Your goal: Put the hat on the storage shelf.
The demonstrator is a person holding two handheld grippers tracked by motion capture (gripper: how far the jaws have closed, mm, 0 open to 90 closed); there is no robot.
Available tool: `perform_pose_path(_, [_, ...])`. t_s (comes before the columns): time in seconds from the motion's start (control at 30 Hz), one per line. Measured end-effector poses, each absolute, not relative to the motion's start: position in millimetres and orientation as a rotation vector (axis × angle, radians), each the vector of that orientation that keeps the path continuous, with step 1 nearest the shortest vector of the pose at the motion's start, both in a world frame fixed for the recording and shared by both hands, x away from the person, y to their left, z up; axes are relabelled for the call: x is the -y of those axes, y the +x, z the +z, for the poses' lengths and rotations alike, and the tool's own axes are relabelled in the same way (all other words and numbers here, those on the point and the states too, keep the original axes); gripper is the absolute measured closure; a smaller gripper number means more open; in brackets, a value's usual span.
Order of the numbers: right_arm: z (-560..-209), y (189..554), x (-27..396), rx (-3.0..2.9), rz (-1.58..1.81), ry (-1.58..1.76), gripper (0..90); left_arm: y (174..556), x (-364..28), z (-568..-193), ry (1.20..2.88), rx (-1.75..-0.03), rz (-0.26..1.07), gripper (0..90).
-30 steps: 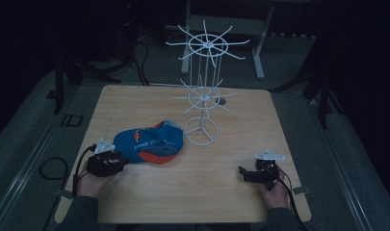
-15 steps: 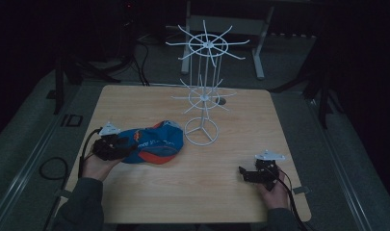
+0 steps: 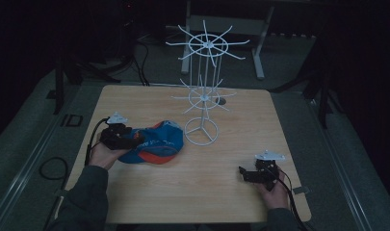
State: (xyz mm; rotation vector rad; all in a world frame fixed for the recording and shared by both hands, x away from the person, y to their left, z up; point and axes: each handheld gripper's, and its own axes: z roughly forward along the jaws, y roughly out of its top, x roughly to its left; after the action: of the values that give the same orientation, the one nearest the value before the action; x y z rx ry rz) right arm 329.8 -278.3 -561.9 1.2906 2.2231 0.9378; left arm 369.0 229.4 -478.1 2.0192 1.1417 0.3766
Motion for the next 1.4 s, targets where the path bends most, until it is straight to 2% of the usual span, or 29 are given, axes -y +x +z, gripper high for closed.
perform_pose_path(0.13, [-561.9, 329.8, 278.3, -2.223, 0.937, 1.291, 12.7, 379.4, -225.5, -478.6, 2.058, -1.118, 0.357, 21.0])
perform_pose_path(0.33, [-561.9, 329.8, 278.3, -2.223, 0.938, 1.291, 12.7, 392.3, -221.0, -481.6, 2.109, -1.090, 0.329, 21.1])
perform_pose_path(0.47, [-561.9, 329.8, 278.3, -2.223, 0.938, 1.291, 12.7, 402.2, -215.6, -487.0, 2.162, -1.079, 0.302, 23.3])
perform_pose_path(0.57, [-561.9, 329.8, 278.3, -2.223, 0.938, 1.291, 12.7, 407.3, -214.2, -491.3, 2.176, -1.085, 0.301, 29.6])
perform_pose_path(0.83, [-561.9, 329.8, 278.3, -2.223, 0.938, 1.290, 12.7, 407.8, -208.5, -501.4, 2.288, -1.046, 0.315, 34.1])
perform_pose_path(1.03, [-561.9, 329.8, 278.3, -2.223, 0.938, 1.290, 12.7, 403.9, -203.3, -504.7, 2.358, -1.022, 0.385, 49.5])
perform_pose_path(1.3, [-561.9, 329.7, 278.3, -2.223, 0.938, 1.290, 12.7, 399.4, -197.8, -507.8, 2.416, -0.999, 0.452, 83.8])
perform_pose_path(1.4, [-561.9, 329.7, 278.3, -2.224, 0.938, 1.290, 12.7, 397.8, -199.5, -505.6, 2.395, -1.007, 0.432, 88.1])
